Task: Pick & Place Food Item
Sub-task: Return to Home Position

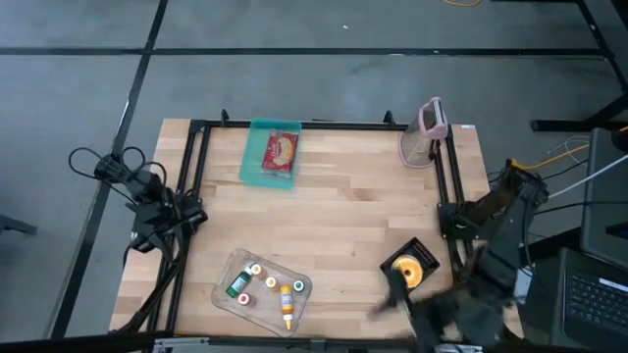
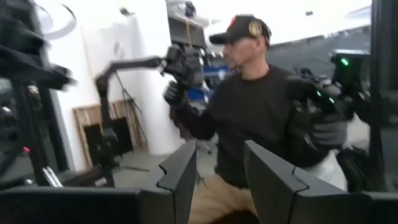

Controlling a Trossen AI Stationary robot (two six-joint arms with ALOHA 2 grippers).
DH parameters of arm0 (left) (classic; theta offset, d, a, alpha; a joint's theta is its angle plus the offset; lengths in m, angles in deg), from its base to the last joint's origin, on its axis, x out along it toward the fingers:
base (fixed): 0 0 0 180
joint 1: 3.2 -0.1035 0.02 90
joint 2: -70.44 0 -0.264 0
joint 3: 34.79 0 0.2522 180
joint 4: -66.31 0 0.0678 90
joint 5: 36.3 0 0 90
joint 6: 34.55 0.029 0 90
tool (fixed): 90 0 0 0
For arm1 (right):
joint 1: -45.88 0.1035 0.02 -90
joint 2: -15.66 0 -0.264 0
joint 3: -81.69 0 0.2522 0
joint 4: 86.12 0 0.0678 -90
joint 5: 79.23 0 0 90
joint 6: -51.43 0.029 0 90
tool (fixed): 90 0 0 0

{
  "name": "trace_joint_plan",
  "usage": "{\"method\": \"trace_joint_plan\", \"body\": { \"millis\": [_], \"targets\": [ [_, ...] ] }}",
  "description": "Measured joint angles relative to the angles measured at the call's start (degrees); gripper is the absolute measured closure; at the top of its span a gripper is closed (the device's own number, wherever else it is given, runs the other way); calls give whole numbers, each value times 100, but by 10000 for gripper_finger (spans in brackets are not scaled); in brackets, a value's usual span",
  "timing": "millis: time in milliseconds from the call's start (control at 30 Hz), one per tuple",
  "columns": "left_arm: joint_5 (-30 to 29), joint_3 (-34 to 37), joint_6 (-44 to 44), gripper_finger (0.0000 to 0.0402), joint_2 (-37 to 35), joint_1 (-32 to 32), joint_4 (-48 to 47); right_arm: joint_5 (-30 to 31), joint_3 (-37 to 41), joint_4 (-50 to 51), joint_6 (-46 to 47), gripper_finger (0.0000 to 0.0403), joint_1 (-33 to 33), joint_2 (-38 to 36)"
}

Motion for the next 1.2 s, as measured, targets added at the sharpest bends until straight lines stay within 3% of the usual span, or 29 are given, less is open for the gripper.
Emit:
{"method": "trace_joint_plan", "body": {
  "millis": [67, 167, 267, 433, 667, 767, 933, 1200],
  "targets": [
    [137, 0, 123, 272, 0, 0, -256, 174, 24, 444, 69, 158, -139, -128],
    [346, 4, 351, 270, 0, 0, -431, -1098, 518, -73, -537, 158, -386, -490],
    [267, 4, 294, 270, 0, 0, -441, -2209, 1777, -1182, -808, 158, -774, -1216],
    [-266, 15, 28, 272, 0, 0, -720, -2307, 4627, -3392, -535, 158, -1304, -2682],
    [-200, 309, 441, 267, -2, 4, -773, -2298, 7300, -4976, -737, 158, -1332, -4793],
    [-333, 693, 397, 268, -4, -2, -292, -2339, 7884, -5150, -544, 158, -1280, -5303],
    [-543, 1128, 104, 270, -4, 11, 471, -2275, 8264, -5568, -228, 158, -1262, -5429],
    [-1467, 1217, 242, 268, 70, 199, 479, -2527, 8845, -5967, -243, 158, -1264, -5411]
  ]
}}
